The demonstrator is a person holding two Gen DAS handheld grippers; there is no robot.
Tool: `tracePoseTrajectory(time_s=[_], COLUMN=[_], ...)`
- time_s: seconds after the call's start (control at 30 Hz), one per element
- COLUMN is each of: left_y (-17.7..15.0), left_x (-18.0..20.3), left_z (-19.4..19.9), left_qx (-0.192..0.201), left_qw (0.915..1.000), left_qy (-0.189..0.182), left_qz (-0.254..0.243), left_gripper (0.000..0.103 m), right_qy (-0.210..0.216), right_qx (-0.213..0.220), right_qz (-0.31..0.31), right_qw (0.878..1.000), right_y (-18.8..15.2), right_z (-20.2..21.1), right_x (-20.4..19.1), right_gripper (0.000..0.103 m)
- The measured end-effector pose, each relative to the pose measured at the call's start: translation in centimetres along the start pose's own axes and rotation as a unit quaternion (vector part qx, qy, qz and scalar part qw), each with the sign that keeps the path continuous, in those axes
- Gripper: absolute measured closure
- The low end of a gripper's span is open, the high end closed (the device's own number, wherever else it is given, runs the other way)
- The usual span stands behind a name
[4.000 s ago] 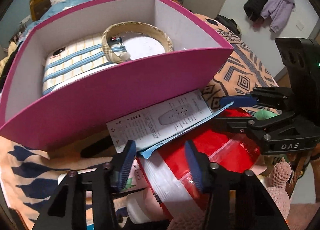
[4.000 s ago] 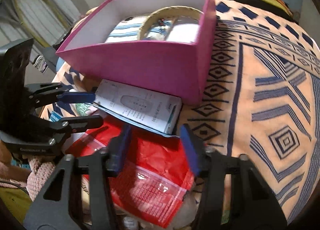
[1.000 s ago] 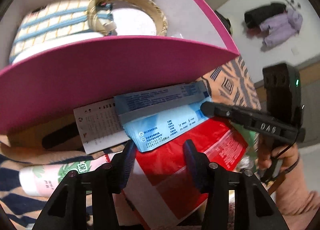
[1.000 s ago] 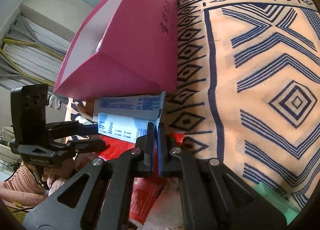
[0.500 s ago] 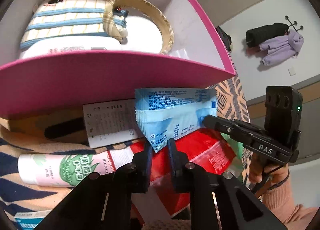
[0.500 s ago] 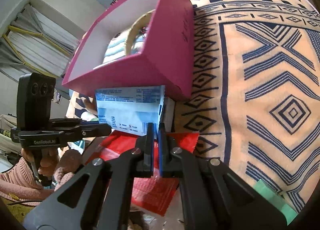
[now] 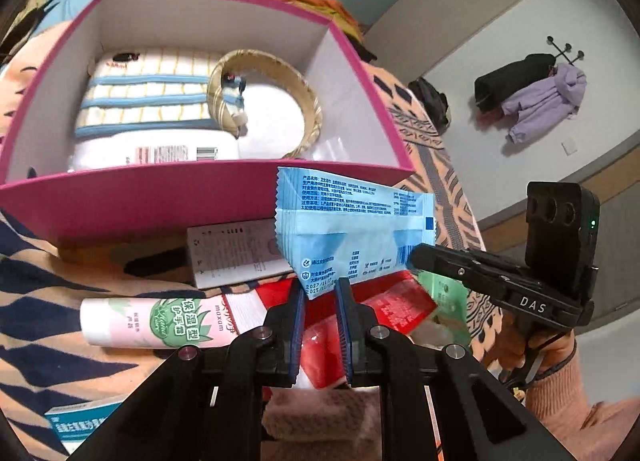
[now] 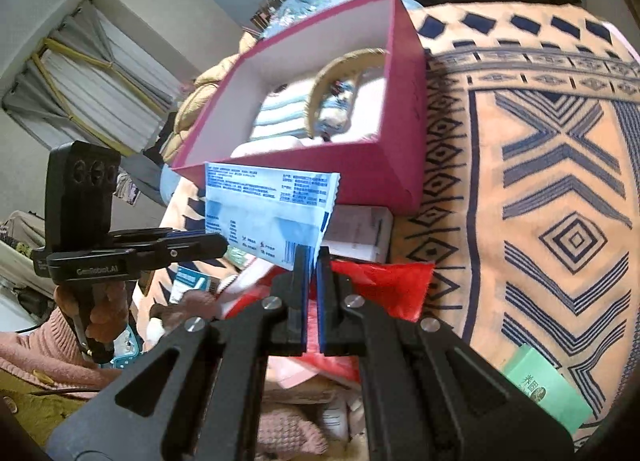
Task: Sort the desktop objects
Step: 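Carry the blue packet over the magenta box with both grippers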
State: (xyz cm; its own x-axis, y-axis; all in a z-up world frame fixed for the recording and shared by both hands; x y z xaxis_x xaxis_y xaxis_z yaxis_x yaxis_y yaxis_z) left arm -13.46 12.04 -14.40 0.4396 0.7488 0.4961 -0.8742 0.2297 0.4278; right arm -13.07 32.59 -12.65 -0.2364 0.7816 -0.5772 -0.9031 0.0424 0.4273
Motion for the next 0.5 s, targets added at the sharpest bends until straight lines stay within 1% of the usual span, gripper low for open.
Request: tracePoseTrajectory(time_s=[0.3, 0.5], left_y=[1.1, 1.9], left_x=[0.9, 0.7], left_z=[3.3, 5.4], left_qx=[0.042, 0.068], left_qw=[0.9990, 0.9975], left_qy=[0.005, 0.013], left_qz=[-0.014, -0.017], left_gripper=[0.088, 0.088], right_qy=[0.013, 0.021], right_qx=[0.029, 0.042], right_qz=[0.041, 0.067], right_qw=[0.999, 0.997], right_y=[1.4, 2.9], right_z=[2.3, 2.7], right_x=[-3.6, -5.6], right_gripper=[0.098, 0.098])
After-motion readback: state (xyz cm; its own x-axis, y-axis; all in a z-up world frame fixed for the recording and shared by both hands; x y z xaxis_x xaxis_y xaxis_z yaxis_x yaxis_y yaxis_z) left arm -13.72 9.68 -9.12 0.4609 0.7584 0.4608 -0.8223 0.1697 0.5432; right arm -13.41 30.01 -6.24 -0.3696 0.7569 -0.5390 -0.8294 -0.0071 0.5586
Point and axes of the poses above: each gripper's, at about its wrist camera, not at the fingertips, and z roughly against the way its jaws point, x to its right, y to its top, the point moved 5 cm from there along -z, roughly the way its jaws point, and after that the axes turned 6 degrees about -z, right-handed, at the moved point
